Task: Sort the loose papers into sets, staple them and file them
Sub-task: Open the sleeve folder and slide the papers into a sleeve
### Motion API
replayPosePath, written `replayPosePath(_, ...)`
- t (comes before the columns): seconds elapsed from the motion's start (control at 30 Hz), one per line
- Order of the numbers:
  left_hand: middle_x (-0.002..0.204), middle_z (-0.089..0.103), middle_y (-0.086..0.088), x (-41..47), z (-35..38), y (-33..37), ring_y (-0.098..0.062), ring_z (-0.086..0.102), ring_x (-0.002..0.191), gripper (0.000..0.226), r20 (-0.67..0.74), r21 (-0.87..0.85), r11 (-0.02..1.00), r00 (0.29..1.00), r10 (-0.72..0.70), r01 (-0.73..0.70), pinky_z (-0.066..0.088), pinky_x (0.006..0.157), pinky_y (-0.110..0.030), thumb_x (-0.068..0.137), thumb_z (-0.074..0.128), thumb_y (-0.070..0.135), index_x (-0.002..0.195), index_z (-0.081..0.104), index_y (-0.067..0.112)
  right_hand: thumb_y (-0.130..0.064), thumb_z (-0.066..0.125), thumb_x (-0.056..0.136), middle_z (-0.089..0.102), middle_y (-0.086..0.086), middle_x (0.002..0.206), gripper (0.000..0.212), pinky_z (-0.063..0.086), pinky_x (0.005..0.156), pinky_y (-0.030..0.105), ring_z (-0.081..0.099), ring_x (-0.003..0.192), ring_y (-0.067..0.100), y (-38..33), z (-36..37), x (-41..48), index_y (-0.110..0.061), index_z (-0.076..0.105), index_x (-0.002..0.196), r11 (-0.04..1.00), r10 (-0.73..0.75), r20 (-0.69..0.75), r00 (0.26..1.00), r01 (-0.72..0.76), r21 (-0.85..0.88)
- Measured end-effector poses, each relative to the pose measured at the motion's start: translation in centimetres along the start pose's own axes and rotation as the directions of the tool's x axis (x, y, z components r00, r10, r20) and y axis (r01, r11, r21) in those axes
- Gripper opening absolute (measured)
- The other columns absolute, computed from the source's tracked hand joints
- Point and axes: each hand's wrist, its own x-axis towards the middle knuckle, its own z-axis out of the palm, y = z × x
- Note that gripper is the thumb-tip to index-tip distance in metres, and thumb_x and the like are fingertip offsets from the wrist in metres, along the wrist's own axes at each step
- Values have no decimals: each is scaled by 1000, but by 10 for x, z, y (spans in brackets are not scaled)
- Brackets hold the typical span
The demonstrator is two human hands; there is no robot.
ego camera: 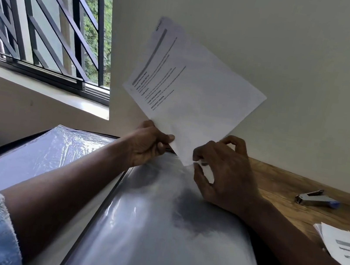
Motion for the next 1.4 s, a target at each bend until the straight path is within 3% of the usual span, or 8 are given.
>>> replayPosePath(0.33, 95, 63, -19, 0, -21, 17, -15, 57, 43, 32, 21, 187, 976, 992, -121, 115, 39, 31, -15, 93, 52, -20, 117, 56, 1, -24, 65, 95, 48, -9, 109, 34, 36, 92, 37, 51, 74, 7, 24, 4, -13, -9, 54, 123, 944, 321, -160, 933, -304, 125)
replayPosePath(0.6, 114, 57, -21, 19, -38, 14, -21, 48, 63, 55, -68, 416, 901, 992, -102, 121, 38, 36, -21, 87, 60, -17, 137, 47, 1, -50, 54, 102, 65, 0, 95, 43, 51, 56, 31, 63, 64, 23, 28, 12, 5, -24, 49, 137, 134, 918, 236, 319, -809, 572)
replayPosePath(0.77, 117, 61, -20, 6, -24, 17, -30, 60, 80, 59, -143, 662, 747, 989, 36, 69, 56, 56, -35, 81, 68, 2, 134, 44, 9, -29, 58, 102, 64, -5, 65, 29, 46, 65, 34, 58, 61, 19, 40, 22, -12, -13, 69, 80, 232, 869, 249, 427, -798, 556)
replayPosePath(0.9, 148, 39, -9, -17, -6, 26, -35, 65, 108, 85, 130, 974, 84, 825, 550, -210, 54, 92, -45, 82, 71, 15, 154, 27, 26, -25, 58, 103, 64, -11, 73, 20, 39, 57, 10, 58, 63, -7, 23, 17, -9, -17, 66, 87, 477, 793, 156, 590, -759, 444)
replayPosePath(0.97, 151, 41, 4, -33, 18, 35, -22, 69, 93, 75, 369, 892, -38, 679, 634, -450, 54, 88, -42, 83, 65, 9, 150, 39, 33, -25, 59, 103, 60, -14, 71, 16, 38, 56, 8, 56, 63, -9, 16, 14, -8, -23, 62, 88, 581, 733, 134, 666, -717, 384)
replayPosePath(1.1, 158, 40, 12, -33, 72, 48, 10, 47, 99, 73, 713, 693, -189, 623, 322, -696, 47, 90, -30, 84, 56, -3, 145, 48, 37, -28, 59, 103, 64, -10, 75, 12, 37, 57, 10, 59, 66, -1, 11, 14, -11, -23, 64, 93, 653, 661, 95, 745, -632, 417)
replayPosePath(1.2, 145, 56, 4, -11, 104, 56, -12, 57, 124, 62, 753, 588, -343, 650, -98, -733, 50, 101, -42, 89, 50, -3, 140, 56, 31, -36, 56, 98, 67, -4, 76, 20, 46, 62, 29, 64, 71, 13, 13, 17, -11, -21, 69, 99, 615, 681, 94, 727, -637, 465)
replayPosePath(1.4, 90, 74, 7, 12, 112, 67, -2, 70, 63, 28, 650, 650, -276, 706, -282, -708, 49, 68, -16, 104, 52, 15, 124, 62, 32, -40, 58, 103, 51, -17, 54, 34, 32, 54, 22, 48, 53, 4, 13, 9, -7, -31, 53, 71, 476, 776, 69, 627, -654, 588)
